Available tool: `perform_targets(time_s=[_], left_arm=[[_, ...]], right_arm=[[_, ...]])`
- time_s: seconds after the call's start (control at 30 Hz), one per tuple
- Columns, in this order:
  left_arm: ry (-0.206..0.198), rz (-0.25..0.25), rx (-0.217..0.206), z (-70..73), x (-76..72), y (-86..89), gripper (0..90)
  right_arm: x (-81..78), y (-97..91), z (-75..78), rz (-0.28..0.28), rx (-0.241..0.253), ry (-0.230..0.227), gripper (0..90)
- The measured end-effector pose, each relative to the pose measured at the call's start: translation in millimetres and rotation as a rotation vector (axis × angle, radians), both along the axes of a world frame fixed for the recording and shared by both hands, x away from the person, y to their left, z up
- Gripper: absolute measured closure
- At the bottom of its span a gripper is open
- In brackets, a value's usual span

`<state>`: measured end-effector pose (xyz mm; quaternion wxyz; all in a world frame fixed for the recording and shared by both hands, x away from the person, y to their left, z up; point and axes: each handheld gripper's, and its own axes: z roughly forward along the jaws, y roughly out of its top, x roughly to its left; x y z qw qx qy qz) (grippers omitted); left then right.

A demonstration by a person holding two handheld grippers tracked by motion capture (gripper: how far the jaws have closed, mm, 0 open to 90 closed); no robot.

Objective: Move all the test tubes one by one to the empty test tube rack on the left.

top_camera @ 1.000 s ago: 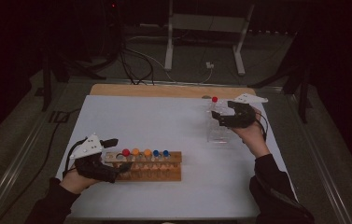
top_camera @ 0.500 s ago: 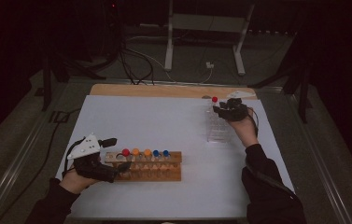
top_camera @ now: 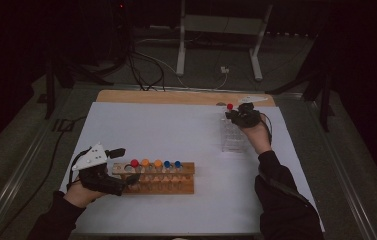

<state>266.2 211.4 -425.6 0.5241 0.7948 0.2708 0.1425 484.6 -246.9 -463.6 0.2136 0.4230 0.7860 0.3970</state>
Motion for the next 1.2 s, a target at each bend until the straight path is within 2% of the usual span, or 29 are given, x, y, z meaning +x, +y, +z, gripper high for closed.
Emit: perform_targets(time_s=[0.2, 0.63, 0.9, 1.2], left_arm=[[0.003, -0.003, -0.004, 0.7, 0.3, -0.1, 4.8], [0.016, -0.032, -0.008, 9.3, 1.8, -4.4, 4.8], [0.009, -0.062, -0.015, 27.7, 10.0, -8.9, 4.9], [0.028, -0.101, 0.001, 35.1, 25.7, -24.2, 4.9]], right_arm=[[-3.8, -3.5, 12.6, 0.001, 0.024, -0.03, 75.3], [-25.9, -5.3, 48.0, 0.015, 0.047, -0.114, 75.4], [-42.9, 3.0, 61.2, 0.065, 0.065, -0.149, 75.4], [-64.8, 24.9, 58.9, 0.164, 0.065, -0.14, 75.4]])
